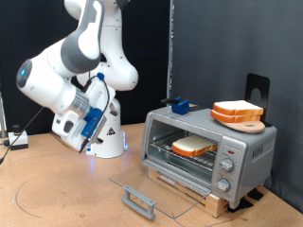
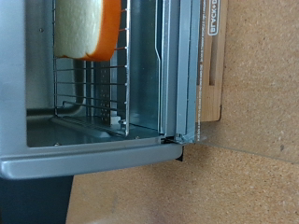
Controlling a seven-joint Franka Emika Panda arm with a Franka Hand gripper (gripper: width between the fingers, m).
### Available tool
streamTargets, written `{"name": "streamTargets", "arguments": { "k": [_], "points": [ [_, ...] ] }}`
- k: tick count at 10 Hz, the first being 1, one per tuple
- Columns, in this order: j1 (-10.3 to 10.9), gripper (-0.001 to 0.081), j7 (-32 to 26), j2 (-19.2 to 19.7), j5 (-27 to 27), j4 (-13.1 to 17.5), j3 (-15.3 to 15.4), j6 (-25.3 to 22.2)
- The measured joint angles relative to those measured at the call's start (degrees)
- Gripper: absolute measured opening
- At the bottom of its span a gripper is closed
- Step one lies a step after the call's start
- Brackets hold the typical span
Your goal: Make a piece of toast with the oven
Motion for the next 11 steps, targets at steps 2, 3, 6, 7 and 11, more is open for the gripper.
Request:
{"name": "streamTargets", "arguments": {
  "k": [2,3,6,7,11],
  "points": [
    [0.2,0.0807,3.0,4.0,1.4,0.2,0.5,2.1],
    [0.2,0.0807,2.2,3.9,1.3,0.2,0.5,2.1],
    [-0.7,0.0807,-4.1,5.7,2.3,1.0,-0.3,2.5],
    [-0.9,0.0807,-4.2,7.2,2.3,1.6,-0.6,3.5],
    [-0.9,0.0807,-4.2,15.9,0.8,5.4,-0.8,4.0]
  ]
}}
